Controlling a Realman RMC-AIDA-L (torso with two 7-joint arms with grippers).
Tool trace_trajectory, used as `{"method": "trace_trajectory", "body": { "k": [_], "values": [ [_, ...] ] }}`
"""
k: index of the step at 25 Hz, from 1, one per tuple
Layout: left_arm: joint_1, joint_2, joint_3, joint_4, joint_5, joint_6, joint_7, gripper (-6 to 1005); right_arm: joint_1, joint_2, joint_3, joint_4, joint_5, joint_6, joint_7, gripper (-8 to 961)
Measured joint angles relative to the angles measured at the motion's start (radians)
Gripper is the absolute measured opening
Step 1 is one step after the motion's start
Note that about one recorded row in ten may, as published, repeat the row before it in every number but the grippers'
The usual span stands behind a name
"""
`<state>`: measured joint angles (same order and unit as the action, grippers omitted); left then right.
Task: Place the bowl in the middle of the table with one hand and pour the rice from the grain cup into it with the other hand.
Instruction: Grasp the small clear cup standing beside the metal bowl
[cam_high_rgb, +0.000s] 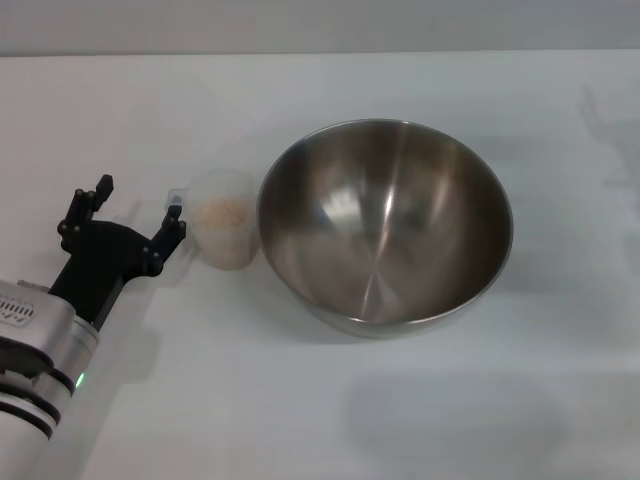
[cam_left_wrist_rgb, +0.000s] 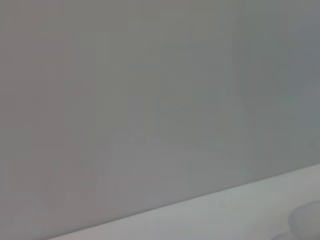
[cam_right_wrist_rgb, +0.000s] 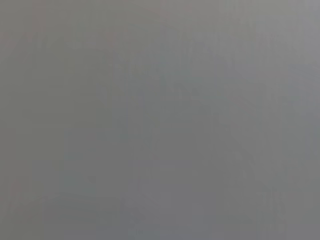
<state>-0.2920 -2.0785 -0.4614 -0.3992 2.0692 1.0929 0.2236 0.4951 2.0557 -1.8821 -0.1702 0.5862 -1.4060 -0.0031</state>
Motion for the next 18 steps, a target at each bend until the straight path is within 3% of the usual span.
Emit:
{"method": "trace_trajectory", "body": {
  "k": [18],
  "values": [
    [-0.046, -0.001, -0.062, 0.009, 0.000, -0.055, -0.009, 827, 0.019, -0.003, 0.000, 0.001, 0.005, 0.016, 0.000, 735]
  ]
}}
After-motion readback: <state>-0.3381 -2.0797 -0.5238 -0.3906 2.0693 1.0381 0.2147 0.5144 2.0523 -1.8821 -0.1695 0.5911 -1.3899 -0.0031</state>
